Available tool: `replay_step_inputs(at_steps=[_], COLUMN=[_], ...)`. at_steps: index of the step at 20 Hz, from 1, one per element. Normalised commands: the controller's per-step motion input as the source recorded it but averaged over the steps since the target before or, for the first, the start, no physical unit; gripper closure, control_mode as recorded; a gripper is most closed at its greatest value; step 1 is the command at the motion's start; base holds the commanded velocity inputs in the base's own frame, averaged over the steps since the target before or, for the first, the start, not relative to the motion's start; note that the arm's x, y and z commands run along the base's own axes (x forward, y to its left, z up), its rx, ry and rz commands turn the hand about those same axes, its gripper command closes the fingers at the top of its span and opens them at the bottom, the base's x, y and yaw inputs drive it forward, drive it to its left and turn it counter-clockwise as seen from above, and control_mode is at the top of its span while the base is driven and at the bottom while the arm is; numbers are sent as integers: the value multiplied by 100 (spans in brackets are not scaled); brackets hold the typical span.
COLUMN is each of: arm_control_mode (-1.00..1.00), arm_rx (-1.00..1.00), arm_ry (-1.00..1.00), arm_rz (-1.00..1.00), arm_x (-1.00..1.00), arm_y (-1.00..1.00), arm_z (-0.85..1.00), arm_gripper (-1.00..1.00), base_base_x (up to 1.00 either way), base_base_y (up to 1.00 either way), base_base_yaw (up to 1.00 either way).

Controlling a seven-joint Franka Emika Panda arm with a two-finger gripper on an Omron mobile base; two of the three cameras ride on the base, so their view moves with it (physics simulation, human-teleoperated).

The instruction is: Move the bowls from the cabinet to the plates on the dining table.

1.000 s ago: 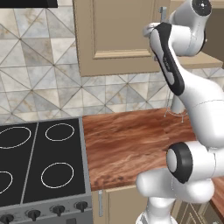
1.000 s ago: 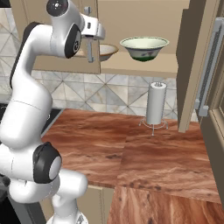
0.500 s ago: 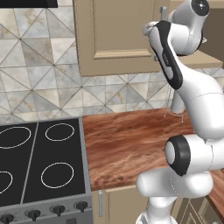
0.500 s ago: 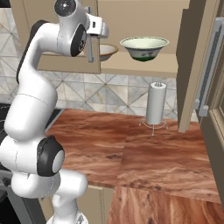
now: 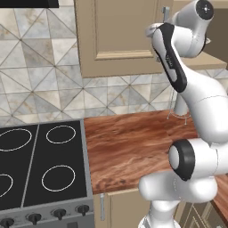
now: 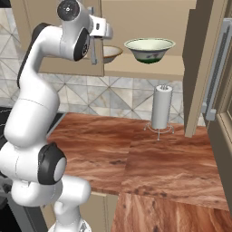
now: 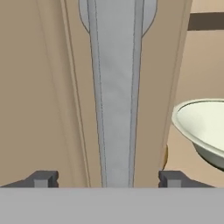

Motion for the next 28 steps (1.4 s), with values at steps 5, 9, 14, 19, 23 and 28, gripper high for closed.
replay_step_inputs(at_steps=[5,9,14,19,23,28], arm_control_mode=[-100,-100,-100,-100,-100,-100], arm_rx=[0,1,8,8,4,4], arm_ry=[-5,-2,5,6,1,0], arm_rz=[0,0,3,11,12,12], arm_x=[20,26,30,13,9,2], arm_y=[-1,-3,-21,-19,-27,-20], arm_z=[-4,-9,-9,-13,-28,-40], arm_gripper=[100,100,100,100,100,100], base_base_x=[0,0,0,0,0,0], base_base_y=[0,0,0,0,0,0], base_base_yaw=[0,0,0,0,0,0])
